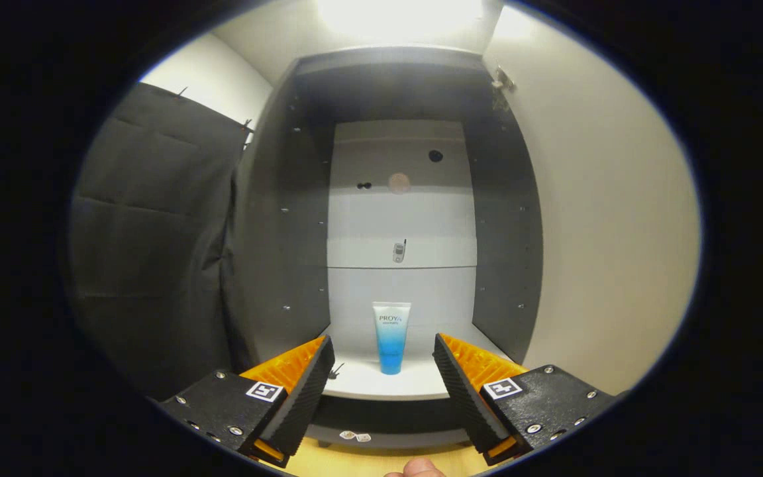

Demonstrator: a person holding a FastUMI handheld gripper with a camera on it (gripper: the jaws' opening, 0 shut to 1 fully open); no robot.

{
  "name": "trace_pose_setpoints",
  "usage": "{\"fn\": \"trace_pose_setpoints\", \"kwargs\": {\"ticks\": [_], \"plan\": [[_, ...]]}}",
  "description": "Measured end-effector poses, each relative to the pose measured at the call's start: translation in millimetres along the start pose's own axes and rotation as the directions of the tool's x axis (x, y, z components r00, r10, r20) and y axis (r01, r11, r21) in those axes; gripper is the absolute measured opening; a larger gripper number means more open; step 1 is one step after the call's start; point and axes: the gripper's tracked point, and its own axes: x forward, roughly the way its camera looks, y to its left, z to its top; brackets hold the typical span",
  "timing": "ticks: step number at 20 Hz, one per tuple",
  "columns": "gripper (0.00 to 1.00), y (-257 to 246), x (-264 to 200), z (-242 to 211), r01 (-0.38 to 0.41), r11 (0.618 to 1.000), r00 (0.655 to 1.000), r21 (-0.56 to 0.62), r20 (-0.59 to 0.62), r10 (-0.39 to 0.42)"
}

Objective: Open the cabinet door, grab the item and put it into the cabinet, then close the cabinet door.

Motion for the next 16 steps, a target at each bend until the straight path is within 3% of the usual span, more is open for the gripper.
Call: {"fn": "trace_pose_setpoints", "kwargs": {"ticks": [5, 11, 16], "plan": [[0.94, 18, -92, 9, -0.043, 0.997, 0.999, -0.071, -0.004, 0.043], [0.95, 19, -188, 0, -0.055, 0.998, 0.994, 0.013, -0.092, 0.056], [0.95, 3, -238, -5, -0.076, 0.996, 0.99, 0.037, -0.119, 0.079]]}}
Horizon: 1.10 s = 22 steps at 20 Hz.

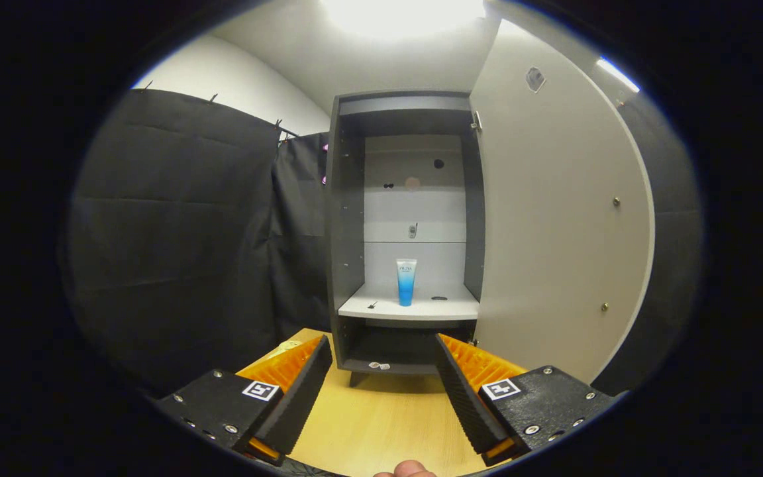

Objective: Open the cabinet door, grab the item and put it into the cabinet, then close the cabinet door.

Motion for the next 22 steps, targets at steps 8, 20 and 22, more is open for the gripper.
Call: {"fn": "trace_pose_setpoints", "kwargs": {"ticks": [8, 20, 22], "plan": [[0.95, -80, -58, 4, -0.045, 0.999, 0.999, -0.027, 0.018, 0.045], [0.95, -269, -70, 14, 0.146, 0.988, 0.988, -0.048, 0.048, -0.144], [0.95, -291, -58, 25, 0.175, 0.983, 0.983, -0.049, 0.065, -0.172]]}}
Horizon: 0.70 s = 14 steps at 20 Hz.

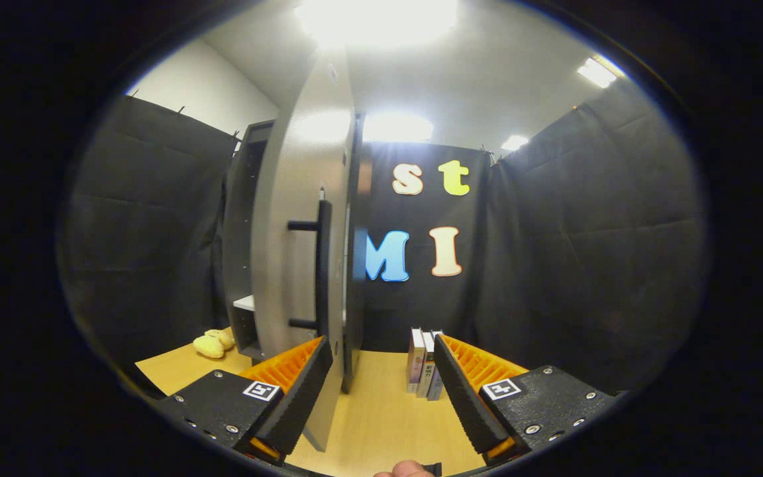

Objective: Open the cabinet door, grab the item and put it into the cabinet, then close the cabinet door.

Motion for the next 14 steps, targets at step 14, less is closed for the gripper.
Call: {"fn": "trace_pose_setpoints", "kwargs": {"ticks": [14], "plan": [[0.91, 29, 32, 2, -0.07, 0.993, 0.997, 0.093, -0.034, 0.073]]}}
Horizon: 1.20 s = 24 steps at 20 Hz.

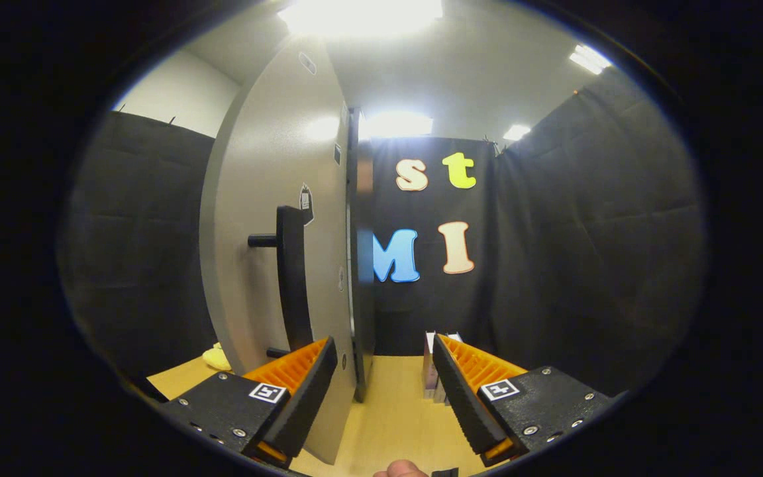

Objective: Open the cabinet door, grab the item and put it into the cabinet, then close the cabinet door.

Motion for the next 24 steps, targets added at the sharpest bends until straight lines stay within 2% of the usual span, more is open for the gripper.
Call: {"fn": "trace_pose_setpoints", "kwargs": {"ticks": [9, 17, 24], "plan": [[0.91, 71, 14, 3, -0.069, 0.998, 0.998, -0.01, 0.0, 0.069], [0.91, 118, 34, 5, -0.04, 0.999, 0.999, 0.004, 0.028, 0.039], [0.91, 193, 66, 7, -0.057, 0.998, 0.998, 0.02, 0.04, 0.057]]}}
